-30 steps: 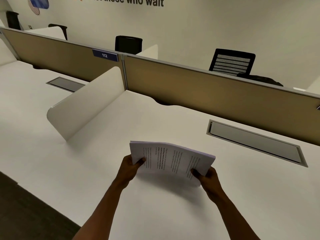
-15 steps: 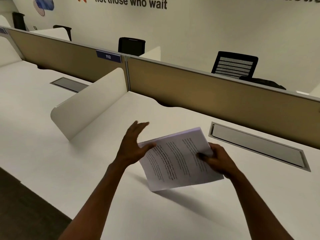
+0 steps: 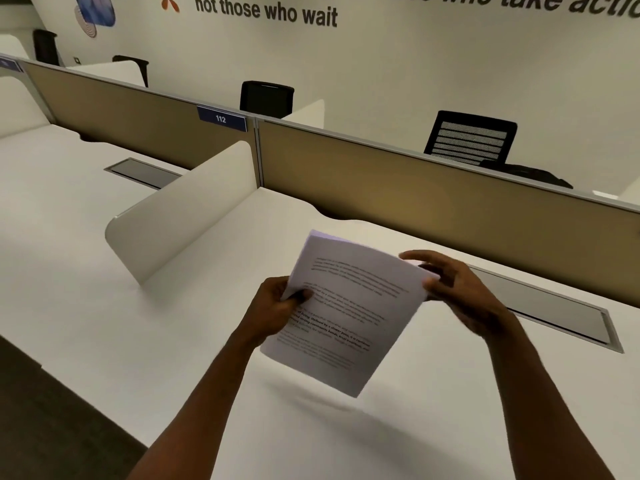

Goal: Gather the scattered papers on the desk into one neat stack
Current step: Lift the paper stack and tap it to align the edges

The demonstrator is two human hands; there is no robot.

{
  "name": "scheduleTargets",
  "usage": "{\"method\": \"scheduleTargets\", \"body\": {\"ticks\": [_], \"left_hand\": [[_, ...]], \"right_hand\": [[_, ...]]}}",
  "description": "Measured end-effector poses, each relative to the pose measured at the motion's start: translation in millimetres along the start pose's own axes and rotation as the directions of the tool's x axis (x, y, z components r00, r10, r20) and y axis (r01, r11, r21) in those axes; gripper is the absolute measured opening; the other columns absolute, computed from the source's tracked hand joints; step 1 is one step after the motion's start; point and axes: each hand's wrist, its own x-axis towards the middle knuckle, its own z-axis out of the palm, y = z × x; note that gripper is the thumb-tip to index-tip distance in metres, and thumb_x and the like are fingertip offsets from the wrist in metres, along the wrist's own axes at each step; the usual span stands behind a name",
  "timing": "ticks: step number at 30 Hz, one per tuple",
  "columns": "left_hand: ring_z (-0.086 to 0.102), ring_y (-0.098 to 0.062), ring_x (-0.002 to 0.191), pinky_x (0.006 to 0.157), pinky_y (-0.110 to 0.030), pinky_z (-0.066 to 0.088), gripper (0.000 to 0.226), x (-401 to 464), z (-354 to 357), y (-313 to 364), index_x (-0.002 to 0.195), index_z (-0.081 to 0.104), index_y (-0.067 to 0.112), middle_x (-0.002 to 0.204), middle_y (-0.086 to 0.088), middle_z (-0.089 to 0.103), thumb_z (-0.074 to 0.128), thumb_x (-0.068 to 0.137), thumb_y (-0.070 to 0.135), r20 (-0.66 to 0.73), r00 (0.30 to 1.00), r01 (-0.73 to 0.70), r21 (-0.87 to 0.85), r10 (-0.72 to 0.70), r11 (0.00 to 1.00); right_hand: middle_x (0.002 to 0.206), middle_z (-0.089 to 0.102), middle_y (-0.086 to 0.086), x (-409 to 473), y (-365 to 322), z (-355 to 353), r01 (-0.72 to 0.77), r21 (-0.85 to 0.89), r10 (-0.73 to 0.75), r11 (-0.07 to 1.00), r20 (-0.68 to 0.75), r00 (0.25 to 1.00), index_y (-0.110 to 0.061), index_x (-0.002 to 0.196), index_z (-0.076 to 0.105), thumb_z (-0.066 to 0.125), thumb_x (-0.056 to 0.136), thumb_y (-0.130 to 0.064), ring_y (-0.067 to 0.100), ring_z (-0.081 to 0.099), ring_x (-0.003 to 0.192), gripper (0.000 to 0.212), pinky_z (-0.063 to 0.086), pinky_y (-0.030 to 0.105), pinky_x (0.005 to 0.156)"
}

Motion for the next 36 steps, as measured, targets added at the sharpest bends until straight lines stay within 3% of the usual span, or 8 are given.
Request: {"method": "scheduleTargets", "body": {"ticks": [1,3,5,7,11,20,28,36], "left_hand": [[0.075,-0.02,0.081,0.067,-0.027,0.058,0.014,-1.9,-2.1,-5.4,0.099,0.074,0.012,0.092,-0.001,0.078,0.065,0.091,0.021,-0.026,0.999,0.019,-0.064,-0.02,0.998],[0.074,-0.022,0.084,0.071,-0.029,0.058,0.015,-4.9,-4.1,-14.5,0.101,0.073,0.011,0.095,-0.003,0.078,0.065,0.091,0.019,-0.06,0.997,0.043,-0.158,-0.053,0.986],[0.074,-0.023,0.086,0.072,-0.03,0.058,0.015,-5.9,-3.3,-19.7,0.102,0.073,0.013,0.097,-0.003,0.078,0.064,0.091,0.017,-0.062,0.996,0.053,-0.197,-0.067,0.979],[0.074,-0.025,0.087,0.074,-0.033,0.06,0.014,-5.2,-0.4,-23.2,0.101,0.074,0.015,0.099,-0.004,0.078,0.064,0.091,0.017,-0.059,0.995,0.061,-0.202,-0.075,0.977],[0.073,-0.028,0.093,0.081,-0.041,0.06,0.015,-3.4,0.0,-38.9,0.104,0.073,0.016,0.103,-0.007,0.077,0.064,0.092,0.017,-0.052,0.992,0.097,-0.217,-0.111,0.971],[0.073,-0.024,0.097,0.083,-0.046,0.061,0.027,-8.8,10.9,-75.7,0.118,0.063,0.018,0.109,-0.003,0.074,0.063,0.092,0.025,-0.063,0.987,0.143,-0.1,-0.15,0.985],[0.072,-0.02,0.098,0.081,-0.039,0.061,0.026,11.0,2.2,-74.5,0.121,0.063,0.019,0.11,-0.001,0.074,0.061,0.095,0.019,-0.105,0.991,0.077,-0.076,-0.085,0.994],[0.071,-0.022,0.099,0.082,-0.04,0.062,0.028,23.0,-2.4,-89.0,0.123,0.061,0.017,0.111,-0.001,0.073,0.06,0.095,0.019,-0.092,0.985,0.137,-0.072,-0.143,0.988]], "right_hand": [[0.119,0.067,0.015,-2.6,15.3,0.9,-0.014,0.144,0.011,0.989,0.018,1.0,-0.02,0.136,0.051,0.082,0.058,-0.061,0.031,0.066,0.106,0.093,0.056,0.041,0.084],[0.128,0.062,0.018,-8.2,42.3,15.8,-0.091,0.225,0.075,0.97,0.076,0.994,-0.021,0.145,0.038,0.089,0.058,-0.047,0.034,0.062,0.115,0.104,0.053,0.047,0.092],[0.127,0.065,0.012,-11.9,59.8,43.3,-0.136,0.191,0.12,0.972,0.095,0.988,-0.02,0.141,0.041,0.087,0.069,-0.022,0.033,0.062,0.116,0.086,0.055,0.047,0.09],[0.122,0.069,0.009,-11.4,72.8,68.0,-0.108,0.198,0.11,0.974,0.001,0.994,-0.014,0.13,0.054,0.078,0.077,-0.005,0.032,0.066,0.111,0.059,0.056,0.05,0.089],[0.111,0.074,0.005,-5.4,95.6,95.6,-0.117,0.226,0.168,0.967,-0.22,0.961,-0.014,0.113,0.068,0.073,0.081,-0.014,0.027,0.07,0.099,0.033,0.056,0.055,0.088],[0.114,0.071,-0.006,-1.3,136.6,114.9,-0.232,0.036,0.232,0.972,-0.307,0.923,-0.022,0.119,0.062,0.064,0.091,-0.026,0.017,0.068,0.102,0.028,0.059,0.038,0.085],[0.104,0.071,-0.008,10.7,127.1,122.1,-0.131,0.051,0.14,0.99,-0.44,0.887,-0.026,0.109,0.063,0.06,0.094,-0.018,0.002,0.068,0.09,0.017,0.056,0.017,0.068],[0.114,0.063,-0.024,12.0,149.1,137.3,-0.204,-0.086,0.153,0.975,-0.402,0.903,-0.035,0.128,0.051,0.056,0.096,-0.03,0.005,0.065,0.103,0.033,0.058,0.026,0.082]]}}
